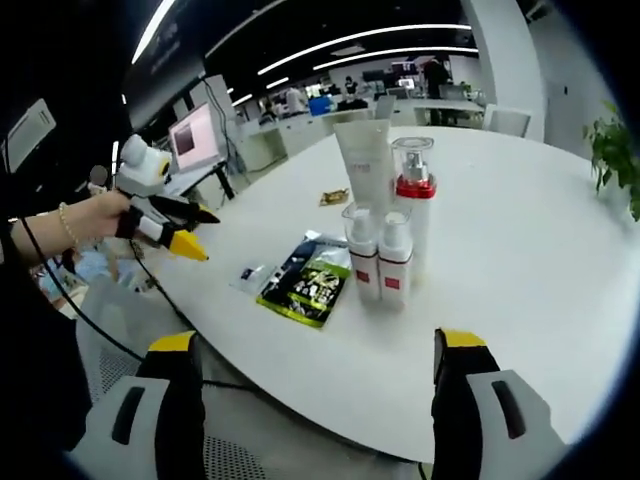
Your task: Arrange the skincare products in the storage area until every visible bottle or jar stands upright without overlapping.
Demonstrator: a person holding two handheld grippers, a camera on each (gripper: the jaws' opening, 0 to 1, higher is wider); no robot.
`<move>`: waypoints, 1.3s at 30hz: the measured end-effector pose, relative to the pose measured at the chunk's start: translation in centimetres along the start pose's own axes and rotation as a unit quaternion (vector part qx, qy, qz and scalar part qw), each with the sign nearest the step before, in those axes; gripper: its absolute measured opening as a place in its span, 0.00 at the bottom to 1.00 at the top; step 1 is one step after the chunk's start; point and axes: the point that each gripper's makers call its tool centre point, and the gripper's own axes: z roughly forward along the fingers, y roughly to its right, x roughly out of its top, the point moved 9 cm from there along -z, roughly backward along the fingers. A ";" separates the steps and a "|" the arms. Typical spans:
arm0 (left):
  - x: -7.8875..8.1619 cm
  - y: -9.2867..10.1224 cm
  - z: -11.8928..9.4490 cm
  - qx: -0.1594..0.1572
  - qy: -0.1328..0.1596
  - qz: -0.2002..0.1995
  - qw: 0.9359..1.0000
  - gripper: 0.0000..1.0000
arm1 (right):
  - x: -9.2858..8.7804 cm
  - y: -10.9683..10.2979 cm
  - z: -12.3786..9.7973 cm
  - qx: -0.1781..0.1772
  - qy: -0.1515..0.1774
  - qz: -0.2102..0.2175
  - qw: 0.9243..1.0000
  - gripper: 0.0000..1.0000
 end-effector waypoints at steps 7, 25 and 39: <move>2.6 -1.1 1.6 -0.004 -0.004 0.023 1.000 0.87 | -0.3 0.5 0.1 0.001 -0.009 0.022 1.000 0.95; 7.2 -4.0 5.0 -0.011 -0.017 0.080 0.997 0.86 | -0.8 0.7 0.2 0.001 -0.029 0.039 0.999 0.94; 11.9 -7.2 8.6 -0.021 -0.038 0.131 0.990 0.85 | -0.8 1.2 0.2 -0.012 -0.026 0.057 0.998 0.93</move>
